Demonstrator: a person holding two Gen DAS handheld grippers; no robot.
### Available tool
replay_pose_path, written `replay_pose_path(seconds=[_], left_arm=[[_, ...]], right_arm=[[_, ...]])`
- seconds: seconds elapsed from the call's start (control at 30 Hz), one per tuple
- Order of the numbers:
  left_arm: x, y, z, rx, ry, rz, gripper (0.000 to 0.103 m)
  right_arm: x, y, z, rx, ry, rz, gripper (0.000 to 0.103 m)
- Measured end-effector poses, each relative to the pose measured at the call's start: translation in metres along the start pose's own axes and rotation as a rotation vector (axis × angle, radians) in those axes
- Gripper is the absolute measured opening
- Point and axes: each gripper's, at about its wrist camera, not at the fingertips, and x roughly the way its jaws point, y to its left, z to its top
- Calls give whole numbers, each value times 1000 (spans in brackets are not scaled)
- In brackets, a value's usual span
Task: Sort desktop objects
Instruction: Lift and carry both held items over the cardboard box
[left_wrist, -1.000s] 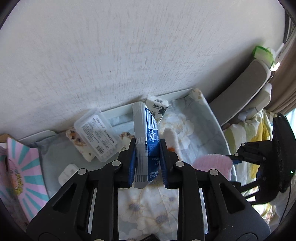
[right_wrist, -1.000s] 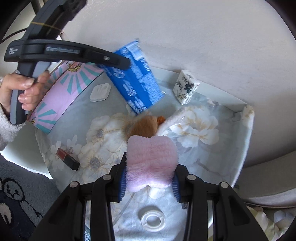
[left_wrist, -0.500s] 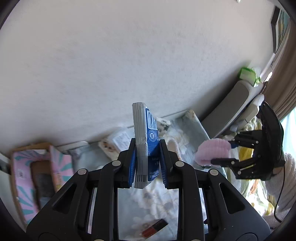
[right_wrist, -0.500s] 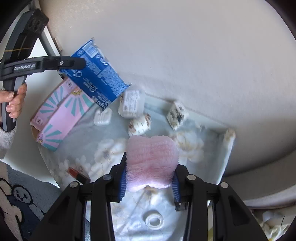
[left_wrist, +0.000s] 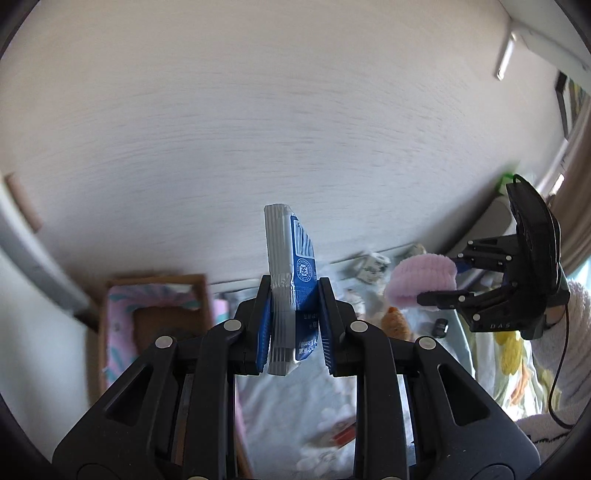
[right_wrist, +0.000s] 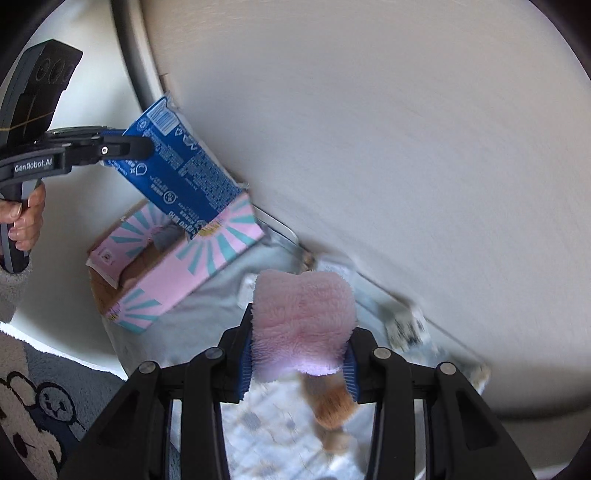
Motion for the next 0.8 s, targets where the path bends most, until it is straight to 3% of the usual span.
replay_pose_path(seconds=[0.4, 0.8], left_arm=[[-69, 81, -45, -172, -32, 127, 20], [-86, 124, -107, -286, 7, 213, 20]], right_arm=[[46, 78, 71, -181, 6, 137, 36], [113, 144, 115, -291, 71, 227, 36]])
